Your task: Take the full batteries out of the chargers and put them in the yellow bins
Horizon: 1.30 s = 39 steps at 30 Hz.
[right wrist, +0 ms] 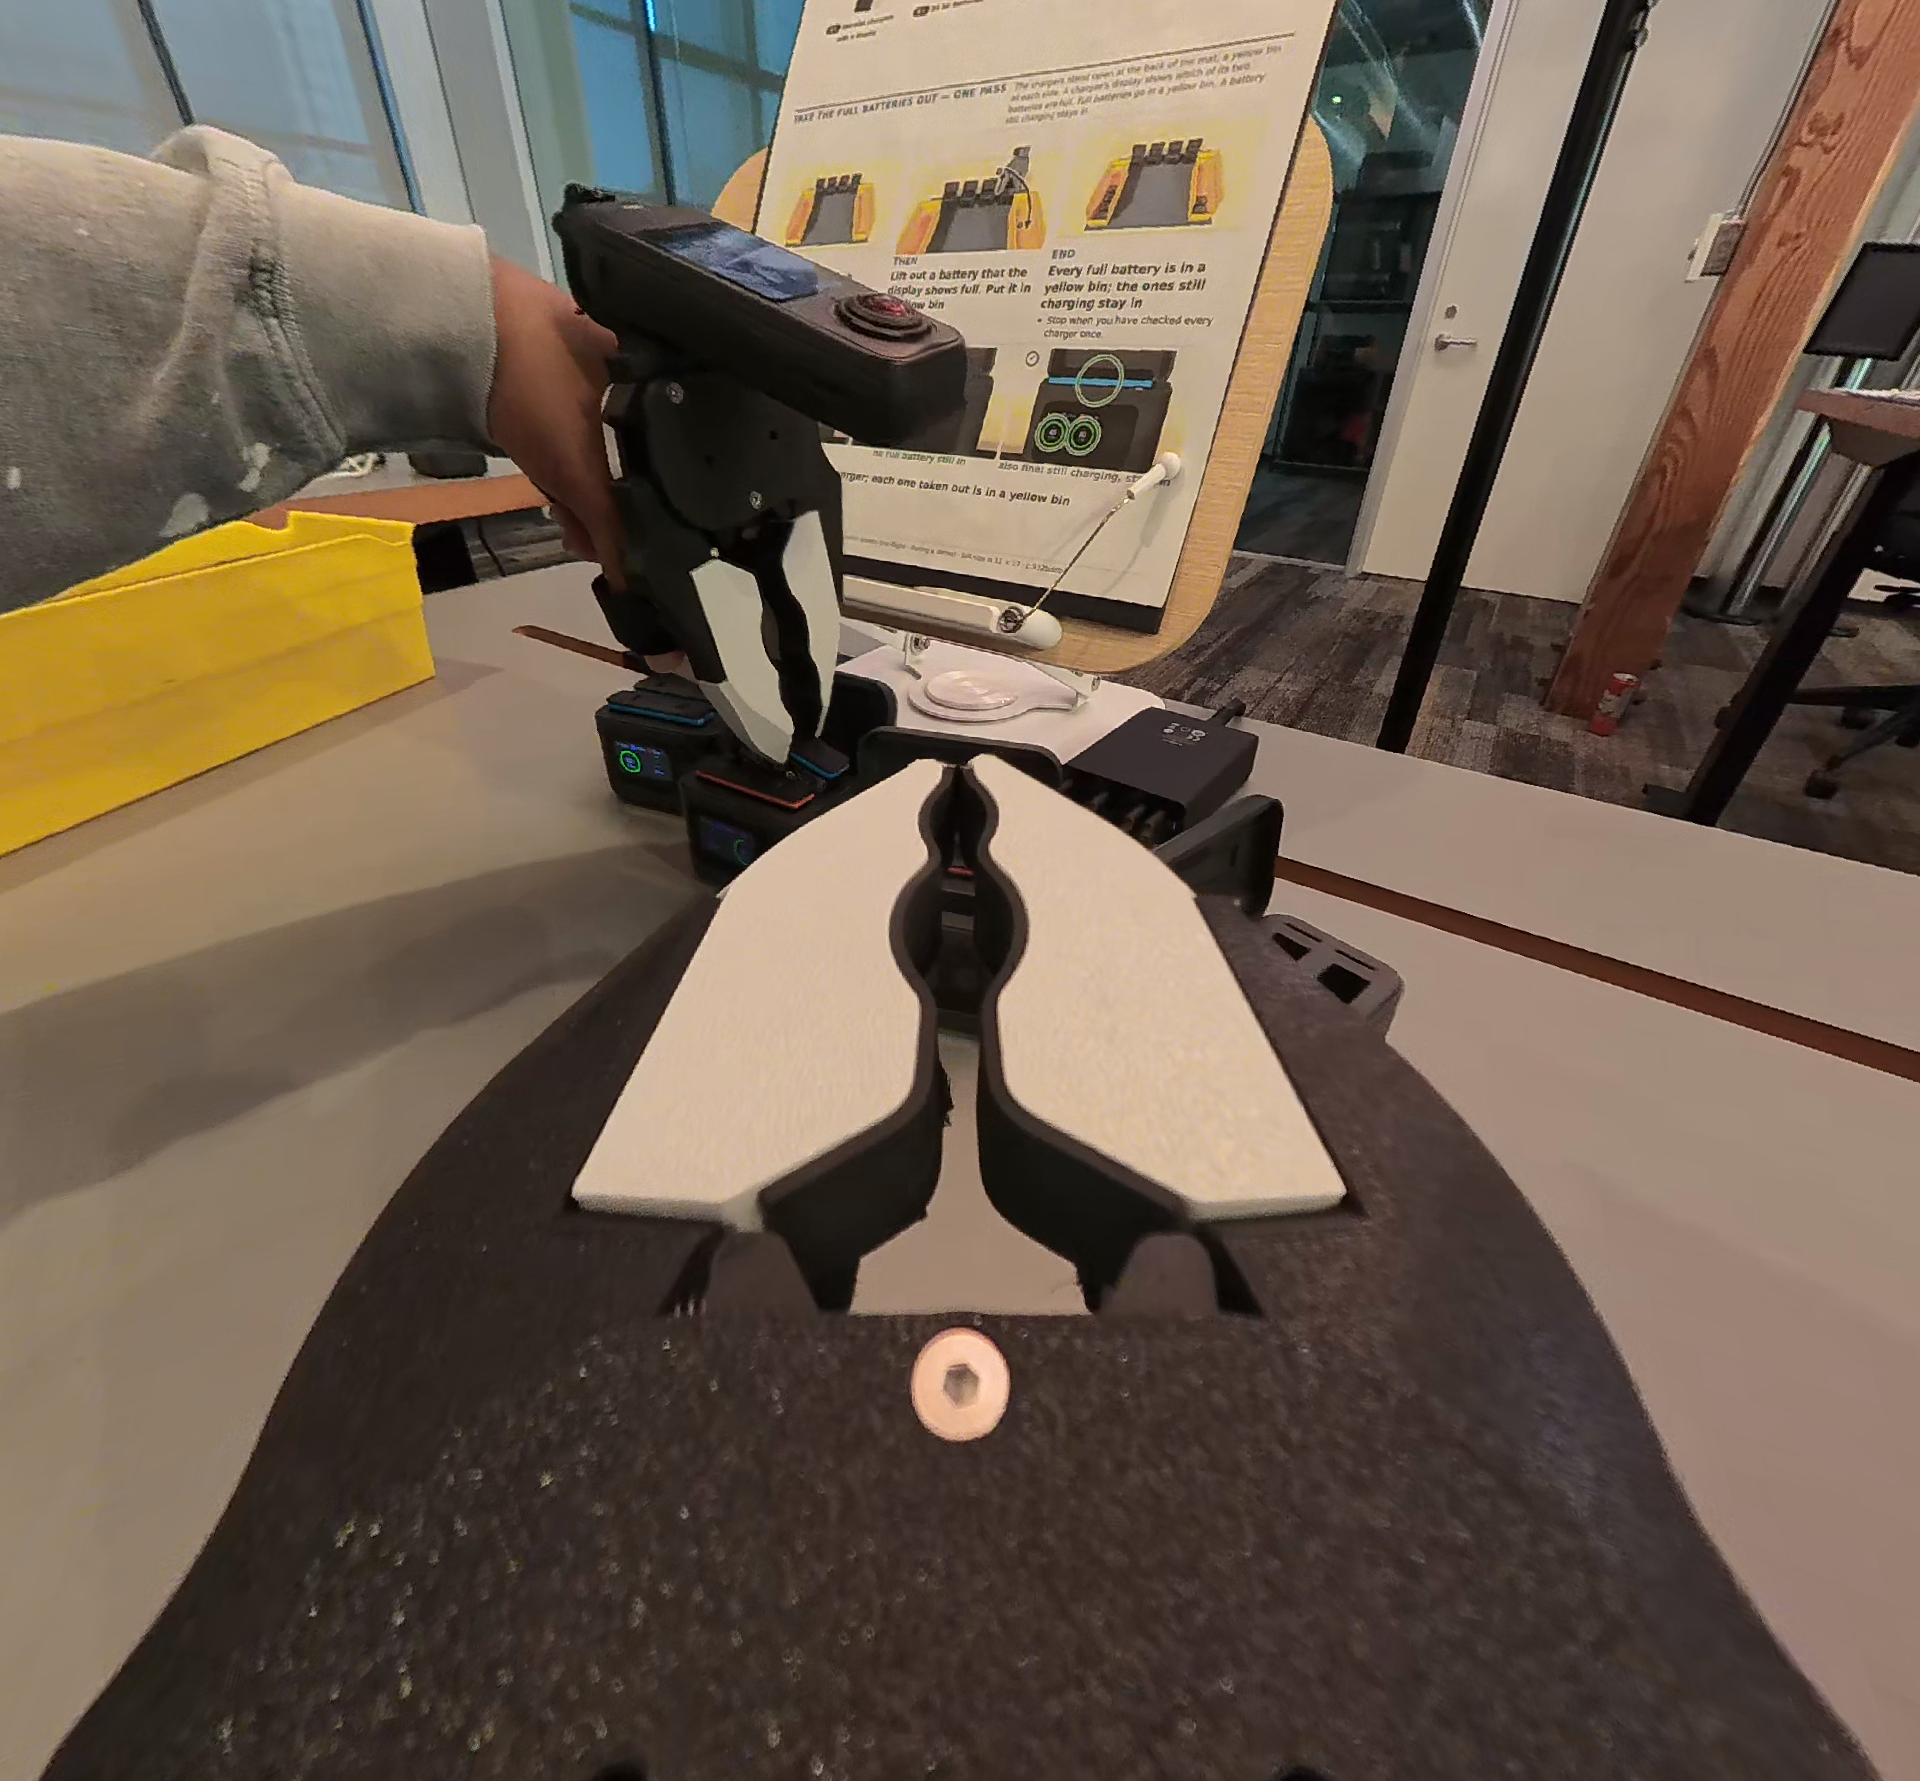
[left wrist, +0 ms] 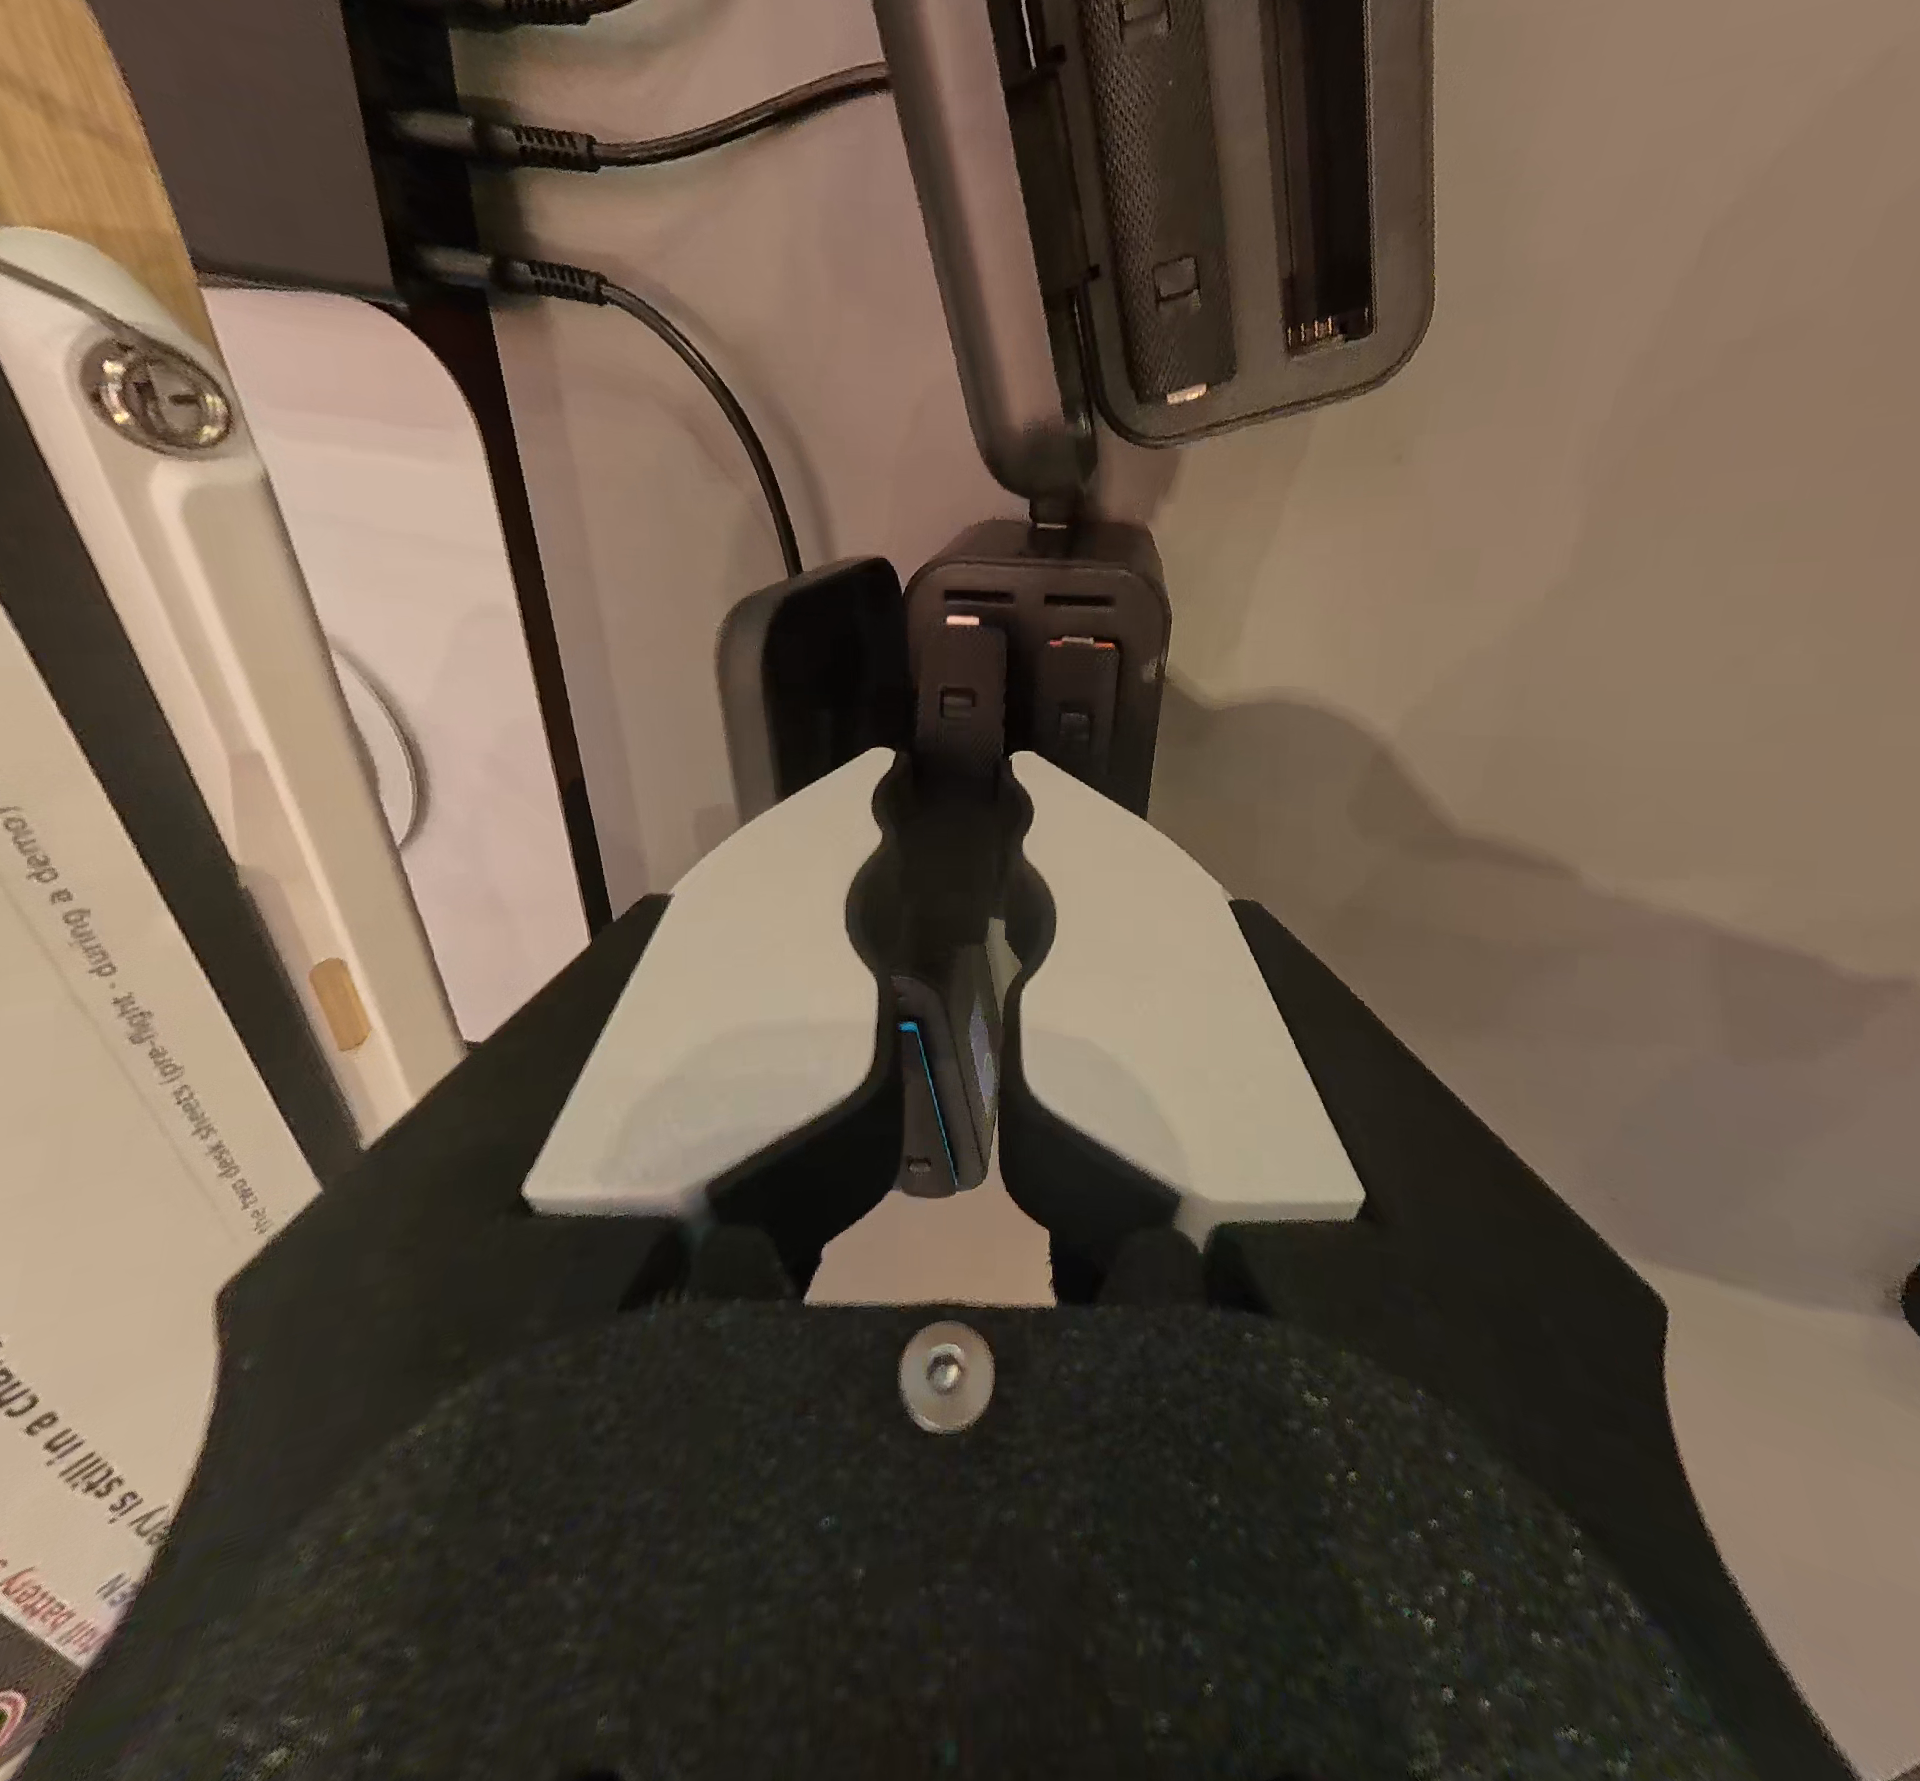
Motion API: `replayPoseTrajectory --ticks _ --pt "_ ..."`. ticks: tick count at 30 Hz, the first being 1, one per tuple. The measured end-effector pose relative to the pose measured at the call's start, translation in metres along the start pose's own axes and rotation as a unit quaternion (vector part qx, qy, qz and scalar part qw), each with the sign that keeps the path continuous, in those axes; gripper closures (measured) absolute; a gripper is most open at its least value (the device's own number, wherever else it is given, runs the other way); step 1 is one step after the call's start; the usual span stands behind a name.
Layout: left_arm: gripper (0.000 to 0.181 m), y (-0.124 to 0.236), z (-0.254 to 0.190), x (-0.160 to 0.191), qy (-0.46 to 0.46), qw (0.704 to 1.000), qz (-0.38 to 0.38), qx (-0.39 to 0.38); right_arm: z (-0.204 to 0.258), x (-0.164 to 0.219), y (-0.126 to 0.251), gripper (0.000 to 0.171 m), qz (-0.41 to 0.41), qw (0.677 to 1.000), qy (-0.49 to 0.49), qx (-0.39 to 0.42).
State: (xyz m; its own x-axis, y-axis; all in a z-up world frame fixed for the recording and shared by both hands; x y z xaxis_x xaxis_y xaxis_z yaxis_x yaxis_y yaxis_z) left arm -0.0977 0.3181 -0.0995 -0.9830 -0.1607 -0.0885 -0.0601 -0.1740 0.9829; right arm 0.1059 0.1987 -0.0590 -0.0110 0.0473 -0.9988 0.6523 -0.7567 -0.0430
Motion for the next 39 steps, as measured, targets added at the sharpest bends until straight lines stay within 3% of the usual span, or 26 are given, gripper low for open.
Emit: replayPoseTrajectory --ticks 7,18,25,33,39 --pt "0.166 0.0 -0.001 0.006 -0.003 1.0 -0.018 -0.004 0.002 0.0 -0.001 0.171 0.002 1.0 0.0 -0.005" --pt "0.166 -0.002 -0.001 0.016 0.046 0.982 -0.184 -0.001 0.003 0.003 -0.002 0.171 0.006 1.0 0.001 -0.007" --pt "0.166 -0.003 -0.005 0.014 0.026 0.984 -0.176 -0.027 0.001 0.002 0.0 0.171 0.004 1.0 0.002 -0.002" --pt "0.165 -0.003 -0.008 0.019 0.067 0.962 -0.263 -0.023 0.003 -0.001 0.0 0.171 0.0 1.0 0.0 -0.008" --pt "0.165 -0.004 -0.009 0.019 0.071 0.957 -0.28 -0.034 0.003 0.0 0.0 0.171 0.001 1.0 0.002 -0.008"
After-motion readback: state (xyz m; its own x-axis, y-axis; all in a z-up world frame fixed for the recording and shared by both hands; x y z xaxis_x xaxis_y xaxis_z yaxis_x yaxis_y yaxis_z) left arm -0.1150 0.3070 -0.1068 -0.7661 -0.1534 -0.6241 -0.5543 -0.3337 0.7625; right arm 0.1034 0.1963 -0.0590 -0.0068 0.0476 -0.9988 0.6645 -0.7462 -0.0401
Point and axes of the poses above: each gripper's, where its closed fingertips meet, y back along the fingers, x out of its underside, z = x × y across the jaws, the point moved 5 cm from there along y, back along the fingers
